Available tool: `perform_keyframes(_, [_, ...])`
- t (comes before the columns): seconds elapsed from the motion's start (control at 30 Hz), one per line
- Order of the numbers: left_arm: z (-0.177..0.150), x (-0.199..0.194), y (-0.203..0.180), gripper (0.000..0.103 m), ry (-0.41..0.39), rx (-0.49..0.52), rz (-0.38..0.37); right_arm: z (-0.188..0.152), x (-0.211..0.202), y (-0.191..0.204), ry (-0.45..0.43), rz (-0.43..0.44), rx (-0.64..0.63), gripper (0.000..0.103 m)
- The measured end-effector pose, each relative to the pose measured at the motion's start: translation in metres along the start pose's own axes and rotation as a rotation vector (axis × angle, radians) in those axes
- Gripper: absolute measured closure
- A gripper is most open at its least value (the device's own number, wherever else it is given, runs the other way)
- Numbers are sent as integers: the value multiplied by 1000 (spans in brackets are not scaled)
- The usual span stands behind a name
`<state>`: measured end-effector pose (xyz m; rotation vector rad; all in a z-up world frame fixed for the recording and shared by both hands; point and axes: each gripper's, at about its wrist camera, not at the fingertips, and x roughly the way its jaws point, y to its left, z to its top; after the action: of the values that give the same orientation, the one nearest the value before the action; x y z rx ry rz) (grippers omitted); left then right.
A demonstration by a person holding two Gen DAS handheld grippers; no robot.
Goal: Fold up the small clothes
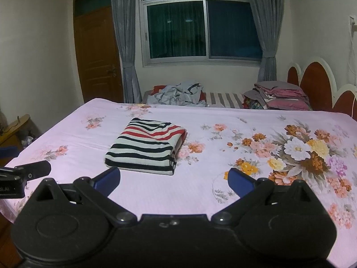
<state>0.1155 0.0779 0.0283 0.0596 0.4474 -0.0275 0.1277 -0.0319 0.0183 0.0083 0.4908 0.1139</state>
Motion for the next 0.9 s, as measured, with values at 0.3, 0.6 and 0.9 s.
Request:
perform_keyframes(0.3, [0,1,-1,0,-3,-1,2,0,0,-1,2,3,0,0])
perform_keyframes(0.6, [1,2,-4,0,-3,-1,2,-2,-3,-8,3,3,-1,0])
perform_keyframes(0.9, [1,4,-5,0,-1,-1,0,-1,-3,-11,4,2,-1,0])
